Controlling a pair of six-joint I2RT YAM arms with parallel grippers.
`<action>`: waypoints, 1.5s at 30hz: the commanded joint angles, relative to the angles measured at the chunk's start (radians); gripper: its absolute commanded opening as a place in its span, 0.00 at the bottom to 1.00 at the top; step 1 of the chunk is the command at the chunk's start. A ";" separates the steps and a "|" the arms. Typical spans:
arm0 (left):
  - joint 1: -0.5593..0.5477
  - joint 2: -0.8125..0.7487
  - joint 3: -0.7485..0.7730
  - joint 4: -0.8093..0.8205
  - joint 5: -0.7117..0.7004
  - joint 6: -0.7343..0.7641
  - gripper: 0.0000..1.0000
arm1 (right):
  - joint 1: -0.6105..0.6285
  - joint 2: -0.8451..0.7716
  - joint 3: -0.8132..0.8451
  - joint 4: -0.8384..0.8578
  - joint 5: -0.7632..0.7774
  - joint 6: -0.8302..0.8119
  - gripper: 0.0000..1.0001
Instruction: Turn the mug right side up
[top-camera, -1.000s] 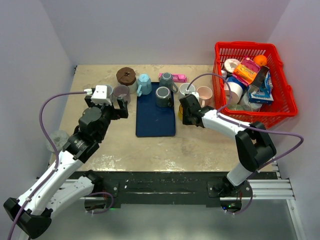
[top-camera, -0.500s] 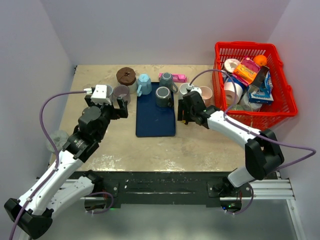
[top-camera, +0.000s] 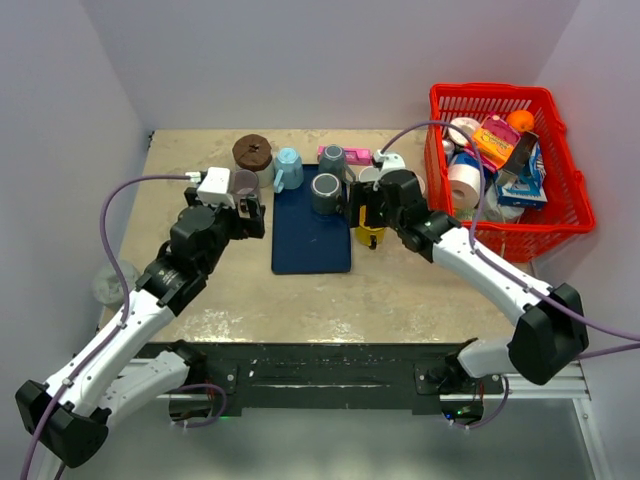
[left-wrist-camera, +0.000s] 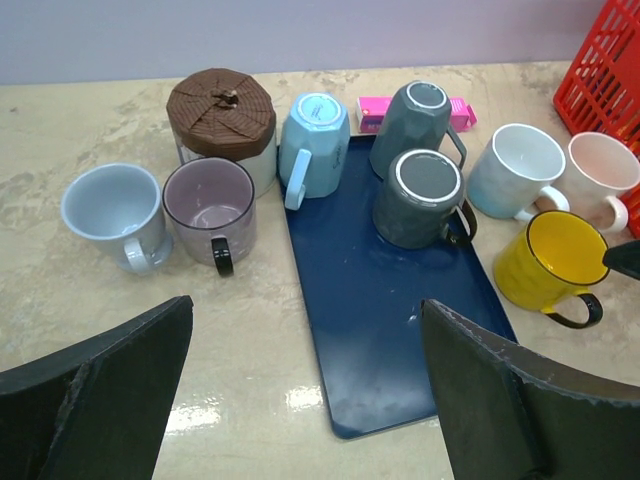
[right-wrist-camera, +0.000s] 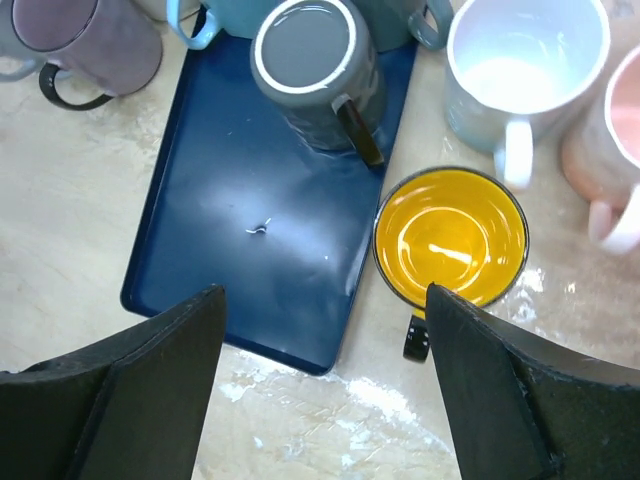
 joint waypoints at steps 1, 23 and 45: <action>0.005 0.021 0.050 0.004 0.041 -0.011 0.99 | 0.001 0.055 0.076 0.084 -0.059 -0.101 0.84; 0.006 0.032 0.050 -0.006 0.064 -0.001 0.99 | -0.002 0.625 0.489 -0.026 0.059 -0.240 0.54; 0.006 0.049 0.054 -0.010 0.068 0.004 0.99 | -0.004 0.724 0.498 0.060 -0.059 -0.391 0.48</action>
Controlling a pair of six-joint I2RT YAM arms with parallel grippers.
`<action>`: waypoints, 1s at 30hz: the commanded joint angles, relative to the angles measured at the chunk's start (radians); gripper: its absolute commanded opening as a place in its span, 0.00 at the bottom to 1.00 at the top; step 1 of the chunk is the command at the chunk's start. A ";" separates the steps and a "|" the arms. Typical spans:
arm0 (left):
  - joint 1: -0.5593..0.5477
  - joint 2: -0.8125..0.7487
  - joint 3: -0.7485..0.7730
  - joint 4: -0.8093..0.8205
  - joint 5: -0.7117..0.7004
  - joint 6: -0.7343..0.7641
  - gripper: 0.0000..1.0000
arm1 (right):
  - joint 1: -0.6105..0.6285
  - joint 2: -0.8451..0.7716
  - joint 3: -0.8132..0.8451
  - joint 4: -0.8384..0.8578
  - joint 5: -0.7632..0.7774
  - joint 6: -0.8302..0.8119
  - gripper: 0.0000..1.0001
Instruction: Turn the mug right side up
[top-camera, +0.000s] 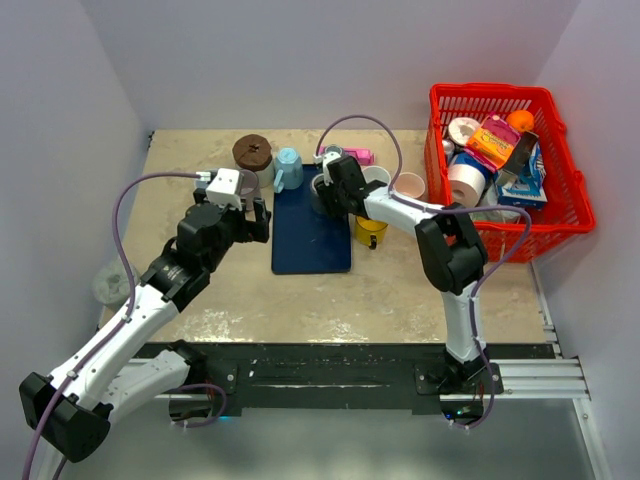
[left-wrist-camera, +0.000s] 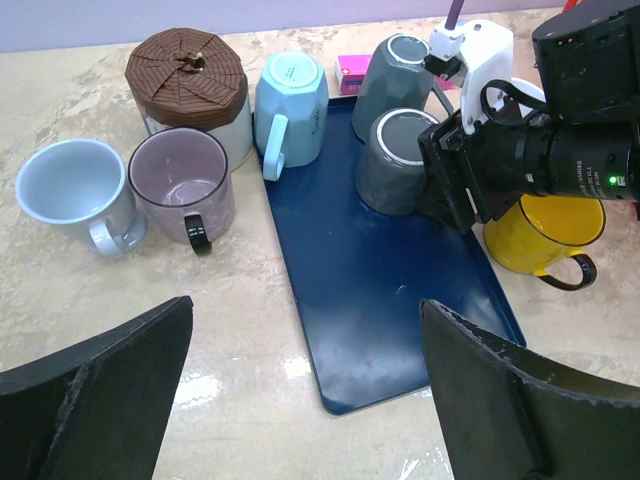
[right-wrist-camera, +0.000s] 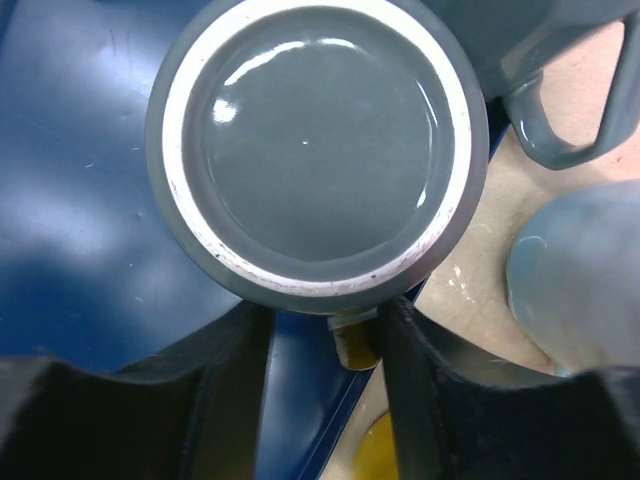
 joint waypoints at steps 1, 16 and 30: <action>0.008 0.002 0.049 0.027 -0.002 0.011 0.99 | -0.003 -0.012 0.025 0.043 -0.036 -0.045 0.42; 0.006 -0.002 0.049 0.027 0.001 0.007 0.99 | -0.002 -0.083 -0.005 0.017 -0.021 0.054 0.00; 0.008 -0.027 0.046 0.035 0.037 -0.003 0.99 | -0.002 -0.485 -0.212 0.165 -0.237 0.371 0.00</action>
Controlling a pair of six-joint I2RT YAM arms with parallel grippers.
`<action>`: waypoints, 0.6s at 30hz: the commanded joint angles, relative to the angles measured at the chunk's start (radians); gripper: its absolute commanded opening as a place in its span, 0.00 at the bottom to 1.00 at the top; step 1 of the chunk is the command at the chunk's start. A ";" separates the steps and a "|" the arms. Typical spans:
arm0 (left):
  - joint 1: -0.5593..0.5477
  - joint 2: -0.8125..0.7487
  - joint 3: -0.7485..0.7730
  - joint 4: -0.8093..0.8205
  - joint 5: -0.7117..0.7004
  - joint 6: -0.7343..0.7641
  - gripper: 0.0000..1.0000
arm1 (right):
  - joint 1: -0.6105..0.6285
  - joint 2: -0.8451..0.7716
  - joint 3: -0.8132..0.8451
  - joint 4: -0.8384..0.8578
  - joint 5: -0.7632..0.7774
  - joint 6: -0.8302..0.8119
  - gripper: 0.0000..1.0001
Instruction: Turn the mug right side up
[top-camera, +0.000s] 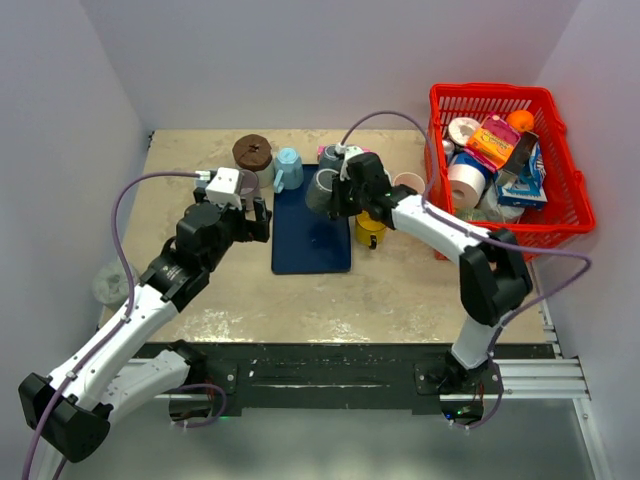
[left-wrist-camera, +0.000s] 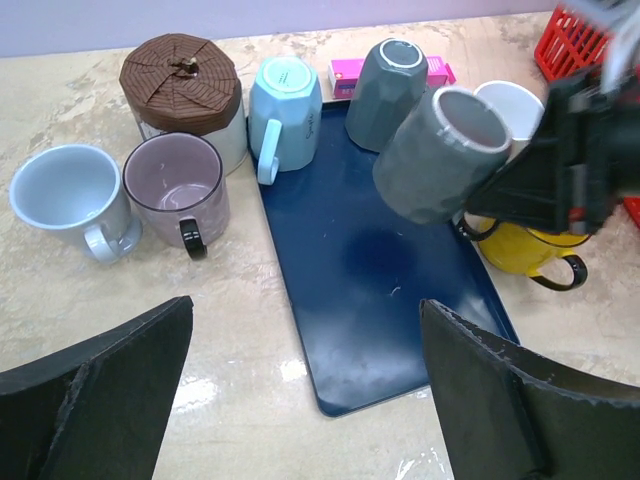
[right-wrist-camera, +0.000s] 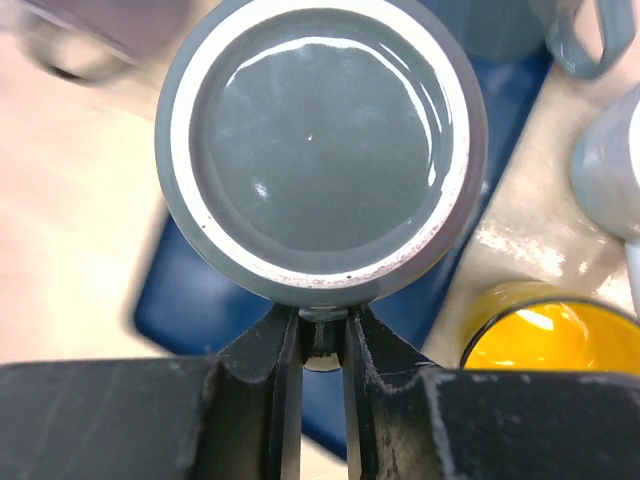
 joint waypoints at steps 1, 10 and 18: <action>0.006 -0.033 0.044 0.035 0.032 -0.006 0.99 | -0.001 -0.206 -0.043 0.186 -0.100 0.151 0.00; 0.006 -0.110 0.051 0.175 0.398 -0.084 0.99 | 0.001 -0.529 -0.164 0.405 -0.241 0.318 0.00; 0.003 -0.102 -0.062 0.694 0.877 -0.391 0.99 | 0.025 -0.680 -0.227 0.641 -0.390 0.387 0.00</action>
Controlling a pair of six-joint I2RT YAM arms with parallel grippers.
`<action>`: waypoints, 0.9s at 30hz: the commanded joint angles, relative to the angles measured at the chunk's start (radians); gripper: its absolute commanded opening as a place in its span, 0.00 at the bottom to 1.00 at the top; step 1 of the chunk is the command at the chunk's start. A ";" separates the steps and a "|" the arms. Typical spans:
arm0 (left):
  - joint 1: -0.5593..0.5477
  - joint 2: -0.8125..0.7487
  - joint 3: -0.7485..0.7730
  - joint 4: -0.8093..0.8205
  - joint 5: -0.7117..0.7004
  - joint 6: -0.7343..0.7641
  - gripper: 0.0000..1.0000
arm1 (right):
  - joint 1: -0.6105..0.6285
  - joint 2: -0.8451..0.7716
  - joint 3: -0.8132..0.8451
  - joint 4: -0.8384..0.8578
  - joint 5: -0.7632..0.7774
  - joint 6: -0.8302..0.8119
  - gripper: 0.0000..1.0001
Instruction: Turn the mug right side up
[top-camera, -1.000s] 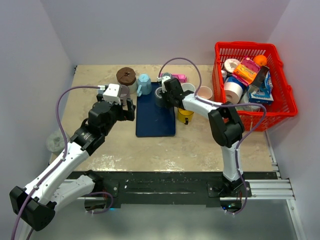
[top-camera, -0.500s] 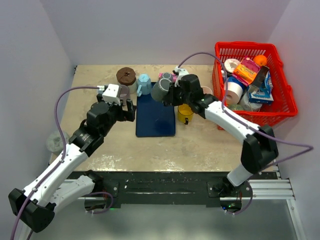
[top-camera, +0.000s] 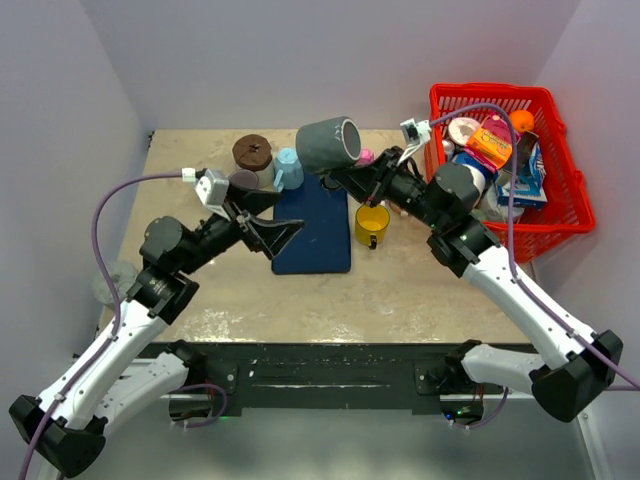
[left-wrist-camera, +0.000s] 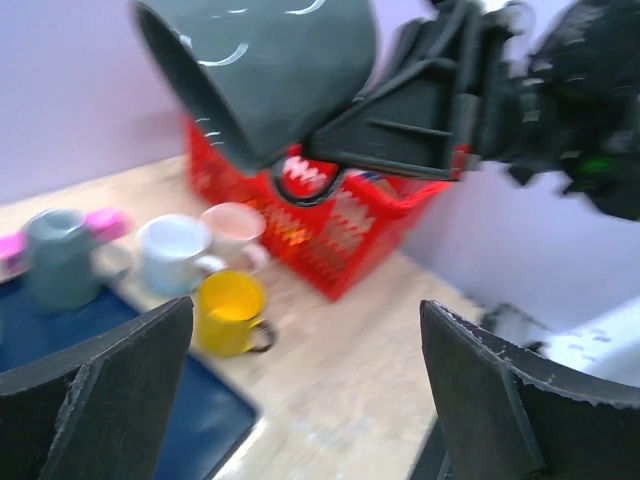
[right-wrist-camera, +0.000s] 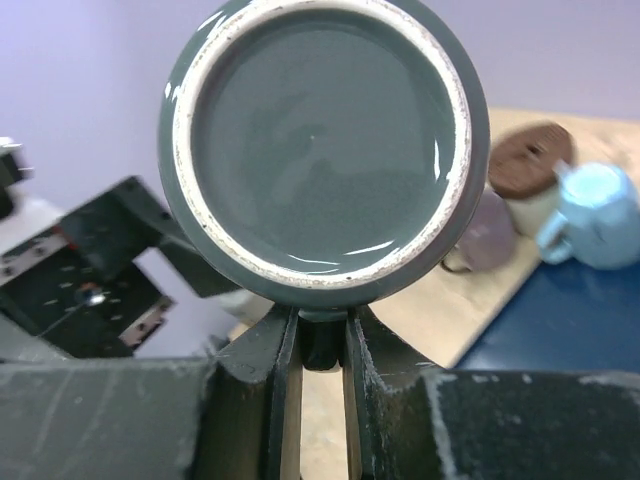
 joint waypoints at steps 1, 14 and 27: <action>0.003 0.022 -0.071 0.428 0.279 -0.240 0.99 | 0.025 -0.082 -0.016 0.293 -0.149 0.082 0.00; -0.020 0.170 -0.024 0.737 0.314 -0.503 0.99 | 0.114 -0.136 -0.028 0.434 -0.195 0.117 0.00; -0.021 0.203 0.019 0.765 0.279 -0.541 0.72 | 0.164 -0.127 -0.016 0.399 -0.180 0.048 0.00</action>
